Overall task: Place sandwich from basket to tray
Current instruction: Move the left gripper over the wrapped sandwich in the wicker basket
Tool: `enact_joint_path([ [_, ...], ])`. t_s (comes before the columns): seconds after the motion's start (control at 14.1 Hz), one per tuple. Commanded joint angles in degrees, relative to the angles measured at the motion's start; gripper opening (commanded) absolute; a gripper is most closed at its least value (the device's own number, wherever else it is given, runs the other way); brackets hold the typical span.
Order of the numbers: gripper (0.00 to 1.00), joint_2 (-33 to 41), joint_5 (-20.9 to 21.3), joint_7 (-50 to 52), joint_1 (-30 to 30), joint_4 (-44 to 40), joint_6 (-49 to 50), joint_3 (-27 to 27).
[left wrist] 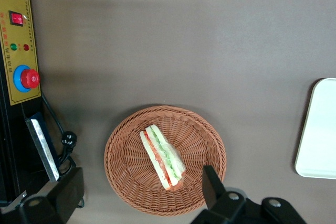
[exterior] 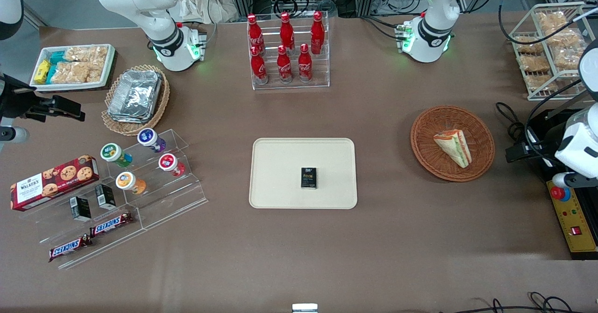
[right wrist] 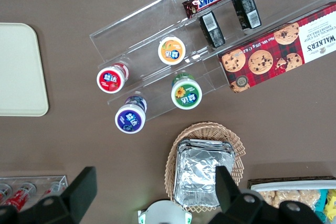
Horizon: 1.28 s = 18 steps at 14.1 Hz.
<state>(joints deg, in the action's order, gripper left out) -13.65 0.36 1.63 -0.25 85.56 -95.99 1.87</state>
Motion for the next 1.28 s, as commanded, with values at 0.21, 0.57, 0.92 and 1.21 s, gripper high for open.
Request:
enact_joint_path([
  [0.21,1.00,0.4,-0.4,-0.1,0.2,-0.5,4.6,-0.4],
  [0.57,1.00,0.7,-0.7,10.8,0.4,0.4,9.3,0.0],
  [0.92,1.00,1.8,-0.1,24.3,0.5,5.6,9.2,0.1],
  [1.21,0.99,8.8,-0.2,26.6,0.8,20.3,-3.1,1.0],
])
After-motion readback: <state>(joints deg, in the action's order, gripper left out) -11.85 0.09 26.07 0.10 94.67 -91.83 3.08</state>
